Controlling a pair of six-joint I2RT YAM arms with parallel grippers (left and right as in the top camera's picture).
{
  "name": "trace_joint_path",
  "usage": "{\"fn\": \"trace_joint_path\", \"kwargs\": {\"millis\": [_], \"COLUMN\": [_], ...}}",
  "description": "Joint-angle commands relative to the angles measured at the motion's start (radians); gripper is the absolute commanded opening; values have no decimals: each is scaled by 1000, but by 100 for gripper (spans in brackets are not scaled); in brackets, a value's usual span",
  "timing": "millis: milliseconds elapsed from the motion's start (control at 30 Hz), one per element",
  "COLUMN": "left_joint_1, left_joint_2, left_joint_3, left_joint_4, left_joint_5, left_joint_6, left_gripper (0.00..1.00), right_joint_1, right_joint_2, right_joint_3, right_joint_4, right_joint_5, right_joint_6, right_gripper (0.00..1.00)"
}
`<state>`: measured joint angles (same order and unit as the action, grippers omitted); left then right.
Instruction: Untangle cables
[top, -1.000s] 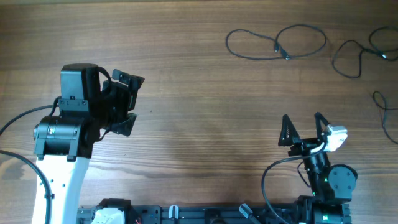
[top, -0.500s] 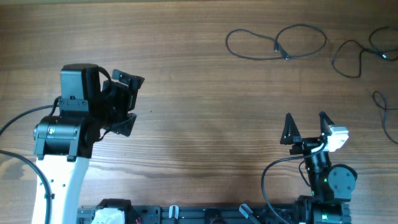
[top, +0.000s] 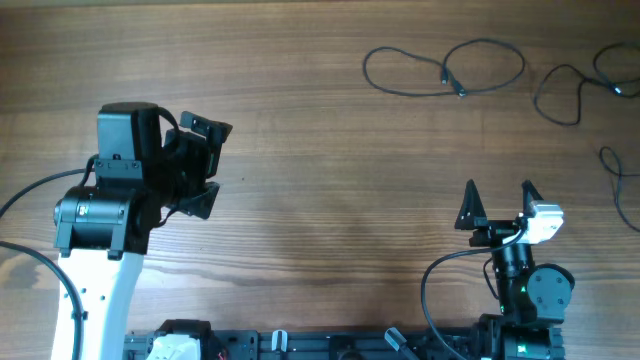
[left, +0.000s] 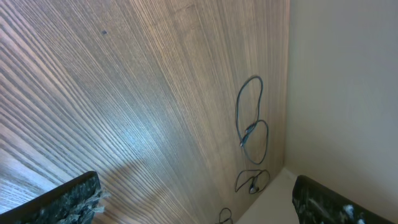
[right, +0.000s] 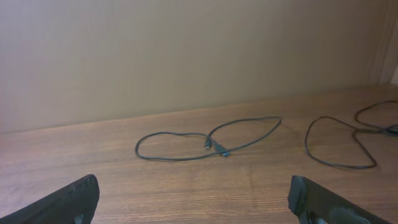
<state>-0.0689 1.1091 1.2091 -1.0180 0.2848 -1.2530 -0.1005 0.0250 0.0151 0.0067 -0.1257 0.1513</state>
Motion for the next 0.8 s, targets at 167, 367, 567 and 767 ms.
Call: {"fn": "trace_joint_path", "kwargs": {"millis": [167,367,567,767], "left_joint_1": [6,6,6,6], "left_joint_2": [2,2,2,2], "left_joint_3": [3,3,3,3], "left_joint_4": [-1,-1,-1,-1], "left_joint_5": [-10,-10,-10,-10], "left_joint_6": [19,19,19,19], "left_gripper": [100,100,100,100], "right_joint_1": [0,0,0,0], "right_joint_2": [0,5,6,6], "right_joint_3": [-10,-10,-10,-10], "right_joint_4": [-3,-3,-3,-3], "right_joint_5": [40,40,40,40], "right_joint_6": [-77,-154,-151,-151], "right_gripper": [100,100,100,100]}}
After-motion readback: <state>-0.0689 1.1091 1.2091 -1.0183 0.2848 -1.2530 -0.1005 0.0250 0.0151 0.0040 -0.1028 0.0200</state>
